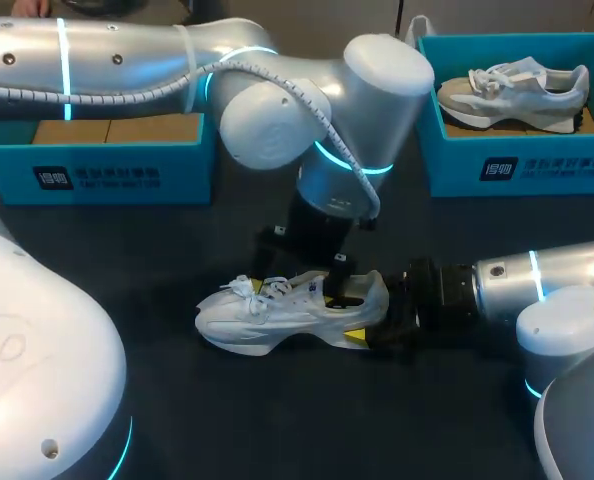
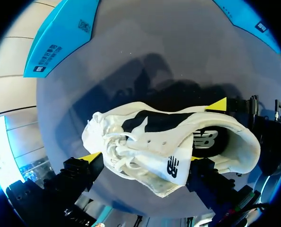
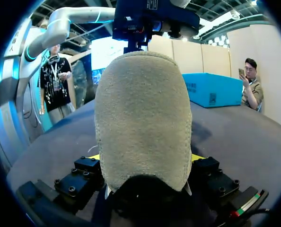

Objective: Take the shoe out of the shoebox, open the shoe tongue, remove and reinsert the insole, then place the shoe into the shoebox

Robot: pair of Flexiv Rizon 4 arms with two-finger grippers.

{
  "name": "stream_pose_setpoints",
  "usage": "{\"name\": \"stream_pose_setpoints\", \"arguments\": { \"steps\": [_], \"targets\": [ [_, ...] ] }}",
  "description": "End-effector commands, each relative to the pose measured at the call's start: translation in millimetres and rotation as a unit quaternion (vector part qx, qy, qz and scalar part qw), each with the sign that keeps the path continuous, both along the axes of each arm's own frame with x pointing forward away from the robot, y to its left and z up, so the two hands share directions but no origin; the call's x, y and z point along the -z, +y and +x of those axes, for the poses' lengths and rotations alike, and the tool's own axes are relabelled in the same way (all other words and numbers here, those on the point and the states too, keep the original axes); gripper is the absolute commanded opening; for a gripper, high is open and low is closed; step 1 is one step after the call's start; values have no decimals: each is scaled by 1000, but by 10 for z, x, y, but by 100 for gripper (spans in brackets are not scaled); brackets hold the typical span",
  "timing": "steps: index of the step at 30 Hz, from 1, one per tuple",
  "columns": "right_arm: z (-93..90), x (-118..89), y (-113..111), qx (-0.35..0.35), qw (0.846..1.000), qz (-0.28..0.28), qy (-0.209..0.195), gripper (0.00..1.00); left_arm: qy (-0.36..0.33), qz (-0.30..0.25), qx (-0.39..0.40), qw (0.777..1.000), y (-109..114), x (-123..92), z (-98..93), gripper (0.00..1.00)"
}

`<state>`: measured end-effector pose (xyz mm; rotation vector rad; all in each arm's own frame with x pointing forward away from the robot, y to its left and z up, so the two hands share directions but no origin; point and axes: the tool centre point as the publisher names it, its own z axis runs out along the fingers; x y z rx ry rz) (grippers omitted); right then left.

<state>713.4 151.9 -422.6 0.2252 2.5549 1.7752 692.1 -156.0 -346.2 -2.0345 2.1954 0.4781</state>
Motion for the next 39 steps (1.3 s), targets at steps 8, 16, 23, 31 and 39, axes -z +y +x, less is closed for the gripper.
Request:
{"name": "stream_pose_setpoints", "arguments": {
  "steps": [8, 16, 23, 31, 39],
  "targets": [
    [3, -10, 10, 0, 1000, -3, 1, 0, 5, -30, -3, 1000, 140, -182, -1, 57],
    [3, -10, 10, 0, 1000, -3, 1, 0, 9, -43, 6, 999, 124, -250, -23, 40],
    [3, -10, 10, 0, 1000, -3, 1, 0, 12, -46, 7, 999, 97, -242, -6, 5],
    [3, -10, 10, 0, 1000, -3, 1, 0, -8, -100, -15, 995, 251, -298, -6, 0],
    [3, -10, 10, 0, 1000, -3, 1, 0, -33, -203, -69, 976, 724, -343, -26, 0]
  ]
}}
